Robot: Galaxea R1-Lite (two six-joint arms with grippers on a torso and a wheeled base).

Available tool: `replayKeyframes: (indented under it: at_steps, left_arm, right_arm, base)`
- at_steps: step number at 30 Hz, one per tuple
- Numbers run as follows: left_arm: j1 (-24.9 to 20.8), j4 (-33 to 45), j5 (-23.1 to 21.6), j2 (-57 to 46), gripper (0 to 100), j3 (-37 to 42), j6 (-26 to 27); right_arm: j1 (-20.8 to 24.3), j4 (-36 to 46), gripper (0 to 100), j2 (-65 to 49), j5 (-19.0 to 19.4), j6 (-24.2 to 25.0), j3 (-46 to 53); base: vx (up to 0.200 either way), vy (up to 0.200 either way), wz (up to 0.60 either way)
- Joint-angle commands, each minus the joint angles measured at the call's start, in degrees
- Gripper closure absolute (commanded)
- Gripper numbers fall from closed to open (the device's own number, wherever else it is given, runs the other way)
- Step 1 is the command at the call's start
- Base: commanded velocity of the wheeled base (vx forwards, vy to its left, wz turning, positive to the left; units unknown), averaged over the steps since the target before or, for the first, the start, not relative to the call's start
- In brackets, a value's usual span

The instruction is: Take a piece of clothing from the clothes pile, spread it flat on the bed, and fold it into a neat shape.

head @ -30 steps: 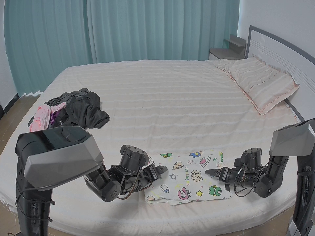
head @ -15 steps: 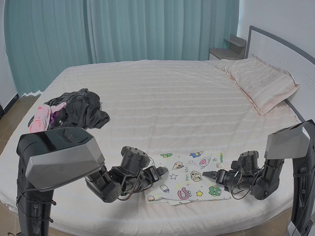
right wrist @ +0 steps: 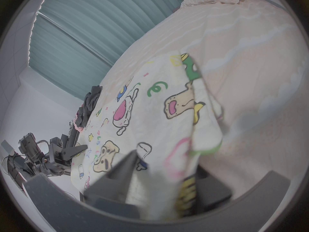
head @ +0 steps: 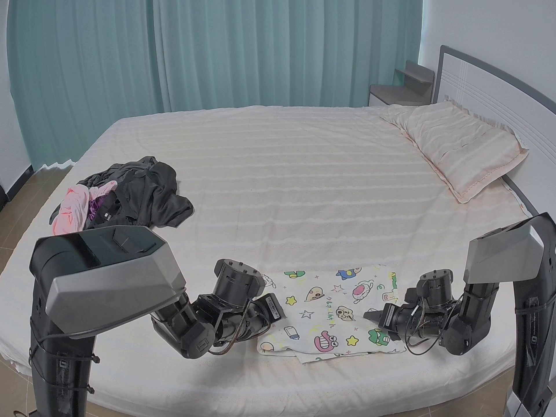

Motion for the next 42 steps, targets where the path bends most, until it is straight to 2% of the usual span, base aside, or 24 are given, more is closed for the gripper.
replayKeyframes:
  at_steps: [1,6,23,42]
  left_arm:
    - [0.02,0.01,-0.06,-0.28,100,0.10,-0.09]
    - [0.02,0.01,-0.06,-0.54,100,0.37,-0.26]
    - [0.11,0.19,0.46,-4.41,100,3.62,-0.79]
    - [0.37,0.19,0.46,-5.91,100,6.26,-1.32]
  right_arm:
    - [0.00,-1.01,100,-0.08,0.02,0.03,0.16]
    - [0.00,-3.56,100,-0.78,0.02,-0.06,1.21]
    - [-0.09,-3.47,100,-1.66,0.02,0.03,1.47]
    - [0.00,-3.56,100,-2.28,0.02,0.03,1.47]
  base:
    - [0.000,0.000,0.00]
    - [0.000,0.000,0.00]
    - [0.000,0.000,0.00]
    - [0.000,0.200,0.00]
